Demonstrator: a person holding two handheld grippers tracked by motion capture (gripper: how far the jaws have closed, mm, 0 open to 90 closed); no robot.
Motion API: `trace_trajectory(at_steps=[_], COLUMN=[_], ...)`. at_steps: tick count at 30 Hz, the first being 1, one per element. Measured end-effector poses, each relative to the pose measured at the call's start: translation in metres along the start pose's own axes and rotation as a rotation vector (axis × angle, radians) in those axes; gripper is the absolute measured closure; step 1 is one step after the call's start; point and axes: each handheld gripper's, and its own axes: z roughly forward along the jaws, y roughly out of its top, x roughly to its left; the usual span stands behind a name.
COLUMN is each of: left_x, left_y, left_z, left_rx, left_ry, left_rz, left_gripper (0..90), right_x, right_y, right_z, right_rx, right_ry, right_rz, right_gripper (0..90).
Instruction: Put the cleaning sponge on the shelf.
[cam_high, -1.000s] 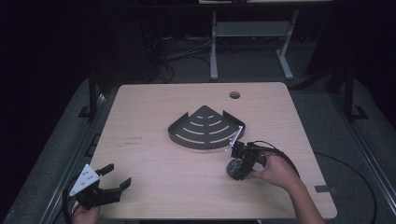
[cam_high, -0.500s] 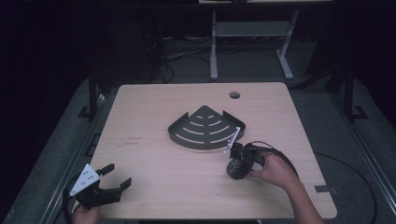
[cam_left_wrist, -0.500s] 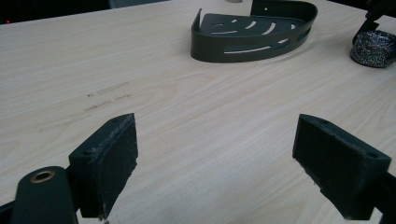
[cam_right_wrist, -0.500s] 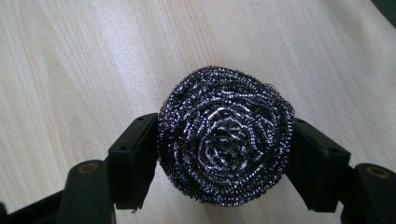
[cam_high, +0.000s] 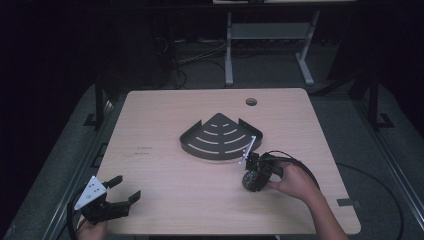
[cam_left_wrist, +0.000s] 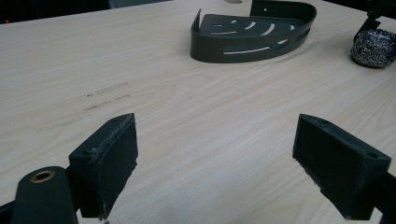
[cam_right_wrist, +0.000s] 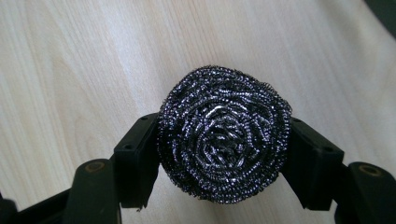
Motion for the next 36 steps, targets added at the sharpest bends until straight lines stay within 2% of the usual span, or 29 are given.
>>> trace_trajectory(at_steps=[20, 36], left_x=[0.0, 0.0], left_y=[0.0, 0.0], left_z=[-0.001, -0.001], left_rx=[-0.003, -0.002], left_ry=[0.0, -0.001], left_rz=[0.001, 0.001], left_gripper=[13.3, 13.3], right_x=[-0.005, -0.009], right_y=[0.011, 0.021], right_z=[-0.018, -0.029], right_rx=[-0.04, -0.036], right_ry=[0.029, 0.034], right_rz=[-0.016, -0.027], right_gripper=[33.9, 33.8])
